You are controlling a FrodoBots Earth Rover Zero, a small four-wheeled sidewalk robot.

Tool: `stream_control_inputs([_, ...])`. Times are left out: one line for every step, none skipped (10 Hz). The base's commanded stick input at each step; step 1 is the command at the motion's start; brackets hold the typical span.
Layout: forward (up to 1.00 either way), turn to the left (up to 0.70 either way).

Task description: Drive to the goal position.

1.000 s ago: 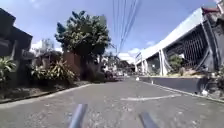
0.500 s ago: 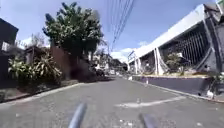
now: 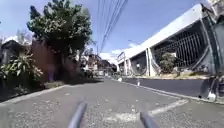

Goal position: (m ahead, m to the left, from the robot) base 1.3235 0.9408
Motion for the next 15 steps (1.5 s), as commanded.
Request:
stream_control_inputs([1.0, 0.0])
stream_control_inputs([1.0, 0.0])
stream_control_inputs([1.0, -0.01])
stream_control_inputs([1.0, -0.03])
stream_control_inputs([1.0, -0.05])
stream_control_inputs([1.0, -0.07])
stream_control_inputs([1.0, -0.09])
stream_control_inputs([1.0, -0.1])
stream_control_inputs([1.0, -0.1])
stream_control_inputs([1.0, -0.1])
stream_control_inputs([1.0, -0.1])
stream_control_inputs([1.0, -0.1])
stream_control_inputs([1.0, -0.1])
stream_control_inputs([1.0, -0.1])
stream_control_inputs([1.0, -0.12])
